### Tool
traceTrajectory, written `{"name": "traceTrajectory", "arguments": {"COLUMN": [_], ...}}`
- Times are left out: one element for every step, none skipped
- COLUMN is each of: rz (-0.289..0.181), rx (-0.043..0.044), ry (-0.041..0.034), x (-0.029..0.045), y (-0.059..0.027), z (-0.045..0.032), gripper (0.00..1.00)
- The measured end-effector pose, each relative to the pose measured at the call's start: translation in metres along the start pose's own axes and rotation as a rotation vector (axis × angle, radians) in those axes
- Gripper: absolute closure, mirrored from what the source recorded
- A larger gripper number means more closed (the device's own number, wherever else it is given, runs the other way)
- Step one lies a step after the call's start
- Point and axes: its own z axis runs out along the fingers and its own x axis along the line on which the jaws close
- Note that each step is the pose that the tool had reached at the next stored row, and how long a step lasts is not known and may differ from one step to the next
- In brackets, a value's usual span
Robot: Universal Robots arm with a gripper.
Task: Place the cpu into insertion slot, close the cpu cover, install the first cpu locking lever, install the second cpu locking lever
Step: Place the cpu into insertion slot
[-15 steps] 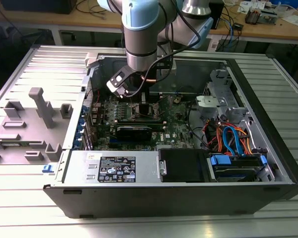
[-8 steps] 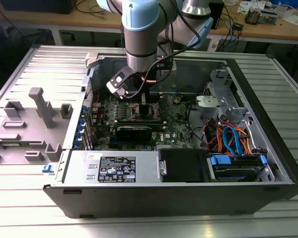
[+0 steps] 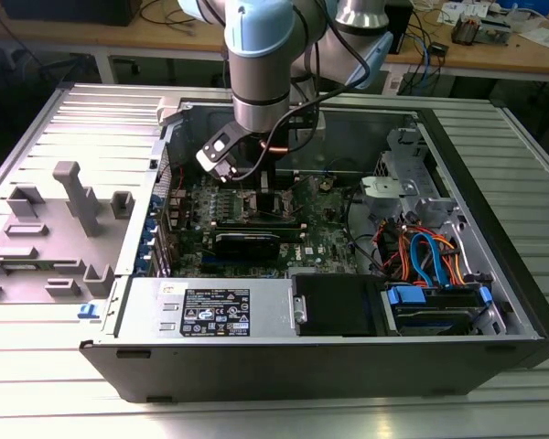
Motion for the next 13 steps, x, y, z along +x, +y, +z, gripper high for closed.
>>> {"name": "traceTrajectory", "arguments": {"rz": [0.002,0.004,0.006,0.006,0.006,0.006,0.006,0.006,0.006,0.007,0.007,0.008,0.008], "rx": [0.0000,-0.0001,-0.0001,-0.0001,-0.0002,-0.0002,-0.0002,-0.0002,-0.0001,-0.0001,-0.0001,-0.0002,-0.0003], "ry": [-0.0002,-0.0004,-0.0004,-0.0005,-0.0004,-0.0003,-0.0002,-0.0001,-0.0001,-0.0002,-0.0001,-0.0002,-0.0001], "x": [0.0000,0.0000,0.0000,0.0000,0.0000,0.0000,0.0000,0.0000,0.0000,0.0000,0.0000,0.0000,0.0000], "y": [0.0001,0.0002,0.0002,0.0002,0.0003,0.0004,0.0004,0.0005,0.0005,0.0008,0.0009,0.0012,0.0013], "z": [0.0000,0.0000,0.0002,0.0004,0.0006,0.0008,0.0010,0.0013,0.0014,0.0014,0.0015,0.0017,0.0019], "gripper": [0.46,0.46,0.46,0.46,0.46,0.46,0.46,0.46,0.46,0.46,0.46,0.46,0.46]}}
